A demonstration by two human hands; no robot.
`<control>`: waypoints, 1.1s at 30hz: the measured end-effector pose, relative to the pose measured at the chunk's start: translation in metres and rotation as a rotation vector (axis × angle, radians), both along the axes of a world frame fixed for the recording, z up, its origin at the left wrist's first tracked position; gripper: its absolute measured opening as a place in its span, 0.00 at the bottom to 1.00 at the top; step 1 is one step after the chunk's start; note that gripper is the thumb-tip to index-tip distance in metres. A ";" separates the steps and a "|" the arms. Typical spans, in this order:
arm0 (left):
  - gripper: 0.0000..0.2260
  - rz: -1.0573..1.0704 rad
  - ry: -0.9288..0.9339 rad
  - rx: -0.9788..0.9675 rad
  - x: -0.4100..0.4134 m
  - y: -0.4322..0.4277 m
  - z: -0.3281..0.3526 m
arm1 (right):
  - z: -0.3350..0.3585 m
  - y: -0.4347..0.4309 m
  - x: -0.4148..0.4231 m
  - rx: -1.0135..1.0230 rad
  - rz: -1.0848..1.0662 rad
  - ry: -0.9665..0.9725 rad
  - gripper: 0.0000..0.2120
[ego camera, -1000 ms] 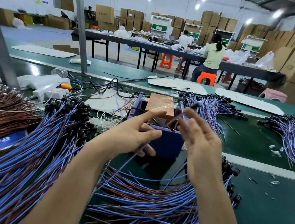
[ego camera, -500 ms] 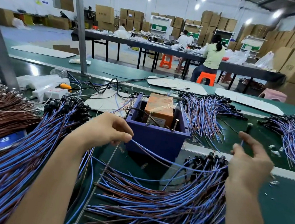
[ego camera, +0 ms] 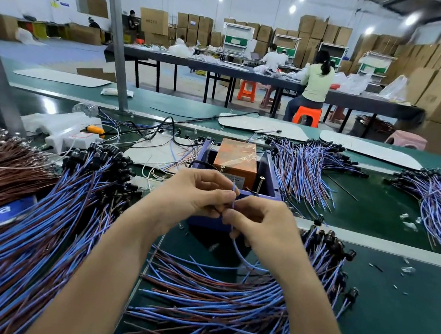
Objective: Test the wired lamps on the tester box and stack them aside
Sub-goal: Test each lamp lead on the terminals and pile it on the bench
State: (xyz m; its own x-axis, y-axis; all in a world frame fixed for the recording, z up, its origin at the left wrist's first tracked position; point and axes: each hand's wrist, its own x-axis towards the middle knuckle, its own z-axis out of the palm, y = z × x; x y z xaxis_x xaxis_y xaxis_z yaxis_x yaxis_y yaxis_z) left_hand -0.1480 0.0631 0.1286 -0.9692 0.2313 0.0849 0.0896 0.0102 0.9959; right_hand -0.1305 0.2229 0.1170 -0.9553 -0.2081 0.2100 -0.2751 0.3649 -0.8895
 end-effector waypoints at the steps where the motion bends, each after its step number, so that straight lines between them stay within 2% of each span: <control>1: 0.08 0.008 -0.011 0.011 0.000 0.003 -0.001 | -0.002 -0.003 0.000 -0.008 -0.019 0.018 0.06; 5: 0.03 0.023 -0.077 0.026 -0.001 0.009 -0.006 | -0.007 -0.001 -0.004 -0.076 -0.082 -0.002 0.08; 10: 0.04 0.071 -0.065 -0.012 -0.002 0.016 -0.008 | -0.010 -0.001 -0.006 -0.170 -0.063 -0.080 0.10; 15: 0.05 0.232 -0.152 0.051 -0.010 0.014 -0.014 | -0.011 0.001 -0.008 -0.302 -0.160 -0.151 0.11; 22: 0.06 0.348 -0.182 0.044 -0.015 0.012 -0.026 | -0.019 0.010 -0.014 -0.067 -0.312 -0.144 0.12; 33: 0.04 0.440 -0.165 0.136 -0.017 0.012 -0.025 | -0.021 0.010 -0.015 -0.031 -0.286 -0.158 0.11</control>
